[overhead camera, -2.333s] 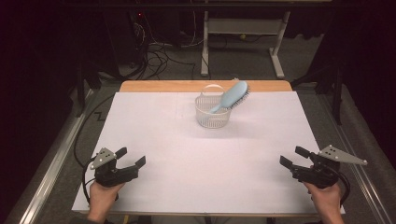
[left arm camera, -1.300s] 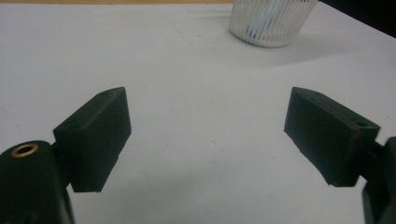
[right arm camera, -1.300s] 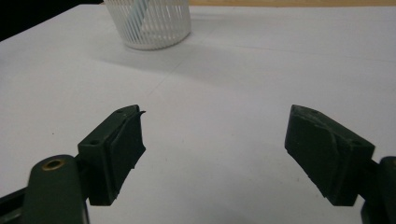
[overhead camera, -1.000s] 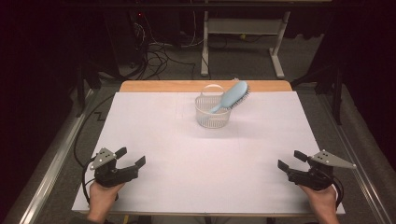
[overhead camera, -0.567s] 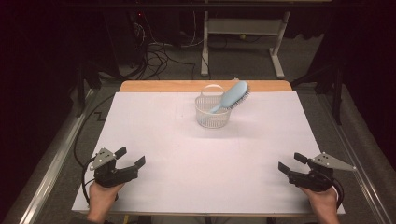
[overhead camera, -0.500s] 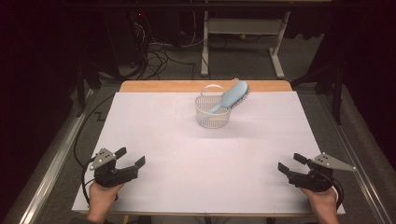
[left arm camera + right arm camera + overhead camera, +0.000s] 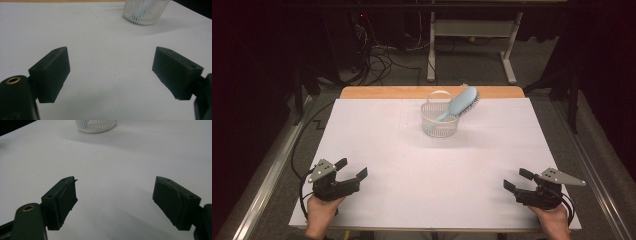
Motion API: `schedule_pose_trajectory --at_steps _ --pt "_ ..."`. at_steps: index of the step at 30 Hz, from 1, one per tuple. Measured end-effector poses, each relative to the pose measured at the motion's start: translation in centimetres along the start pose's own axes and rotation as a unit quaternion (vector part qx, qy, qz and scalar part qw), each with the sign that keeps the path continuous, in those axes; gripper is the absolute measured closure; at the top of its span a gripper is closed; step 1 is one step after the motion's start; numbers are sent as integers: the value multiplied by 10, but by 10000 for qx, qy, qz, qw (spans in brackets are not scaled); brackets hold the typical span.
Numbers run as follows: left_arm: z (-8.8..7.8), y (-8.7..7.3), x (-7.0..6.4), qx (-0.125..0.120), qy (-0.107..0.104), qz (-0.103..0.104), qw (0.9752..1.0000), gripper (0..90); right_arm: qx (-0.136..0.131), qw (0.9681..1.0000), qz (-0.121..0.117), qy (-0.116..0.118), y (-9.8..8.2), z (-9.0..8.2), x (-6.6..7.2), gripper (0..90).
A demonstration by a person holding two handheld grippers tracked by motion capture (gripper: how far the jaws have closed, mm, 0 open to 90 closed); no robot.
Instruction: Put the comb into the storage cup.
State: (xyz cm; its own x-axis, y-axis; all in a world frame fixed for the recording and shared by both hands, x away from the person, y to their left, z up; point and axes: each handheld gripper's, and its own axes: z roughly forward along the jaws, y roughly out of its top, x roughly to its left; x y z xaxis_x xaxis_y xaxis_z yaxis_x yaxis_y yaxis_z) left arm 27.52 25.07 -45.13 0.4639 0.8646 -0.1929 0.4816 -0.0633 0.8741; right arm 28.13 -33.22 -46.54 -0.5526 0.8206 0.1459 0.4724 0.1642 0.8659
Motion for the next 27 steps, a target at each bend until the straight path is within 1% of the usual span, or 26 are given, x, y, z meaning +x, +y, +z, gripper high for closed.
schedule_pose_trajectory --at_steps 2,4,9,12,27 --pt "0 0 0 3 2 4 10000 141 43 10000 -49 13 0 1 1 197" --pt "0 0 0 9 -3 3 10000 141 32 10000 -25 22 0 1 1 196" --pt "1 0 -1 16 -17 25 10000 141 -116 9999 45 -33 0 -3 -1 196" --pt "1 0 -1 14 -20 15 10000 141 -146 9999 66 -54 0 -5 -2 196" --pt "1 0 -1 22 -34 6 10000 141 -145 9998 80 -88 0 -4 -5 195"
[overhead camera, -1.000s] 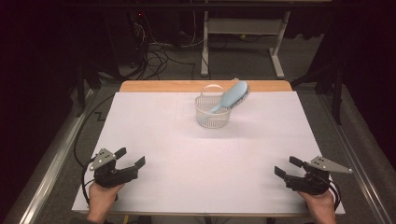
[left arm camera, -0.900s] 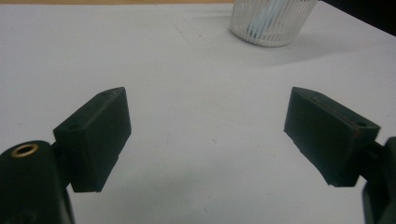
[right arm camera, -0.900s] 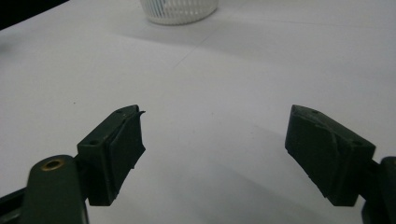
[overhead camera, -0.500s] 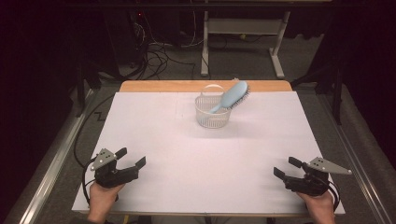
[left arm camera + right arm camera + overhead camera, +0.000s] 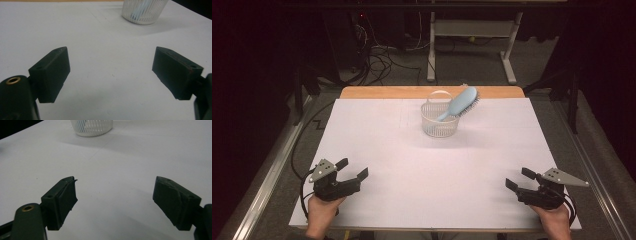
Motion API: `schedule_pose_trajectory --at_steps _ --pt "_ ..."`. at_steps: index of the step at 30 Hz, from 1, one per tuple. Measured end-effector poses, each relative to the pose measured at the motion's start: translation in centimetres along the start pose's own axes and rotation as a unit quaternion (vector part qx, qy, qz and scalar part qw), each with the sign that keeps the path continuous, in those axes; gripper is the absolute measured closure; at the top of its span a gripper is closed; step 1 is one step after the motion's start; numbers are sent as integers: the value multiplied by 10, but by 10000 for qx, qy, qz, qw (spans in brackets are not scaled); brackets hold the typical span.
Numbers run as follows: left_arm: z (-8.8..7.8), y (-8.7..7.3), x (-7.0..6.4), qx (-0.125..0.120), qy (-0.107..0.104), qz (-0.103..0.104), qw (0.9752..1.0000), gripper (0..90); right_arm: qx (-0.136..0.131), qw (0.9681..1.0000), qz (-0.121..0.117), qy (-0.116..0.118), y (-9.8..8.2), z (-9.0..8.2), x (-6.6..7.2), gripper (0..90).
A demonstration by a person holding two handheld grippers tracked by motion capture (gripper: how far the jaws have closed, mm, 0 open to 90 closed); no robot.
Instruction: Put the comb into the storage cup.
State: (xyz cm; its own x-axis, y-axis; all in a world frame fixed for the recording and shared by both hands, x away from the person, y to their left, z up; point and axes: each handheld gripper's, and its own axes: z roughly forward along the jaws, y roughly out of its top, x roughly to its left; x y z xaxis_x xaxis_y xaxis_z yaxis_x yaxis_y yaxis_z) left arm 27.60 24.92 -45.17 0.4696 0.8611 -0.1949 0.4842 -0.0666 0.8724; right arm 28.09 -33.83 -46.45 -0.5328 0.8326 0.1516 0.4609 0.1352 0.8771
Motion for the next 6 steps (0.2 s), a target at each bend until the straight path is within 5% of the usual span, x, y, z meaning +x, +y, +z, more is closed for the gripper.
schedule_pose_trajectory --at_steps 6 --pt "2 1 1 8 10 -20 10000 141 -59 9999 107 -27 -1 -2 -4 193"
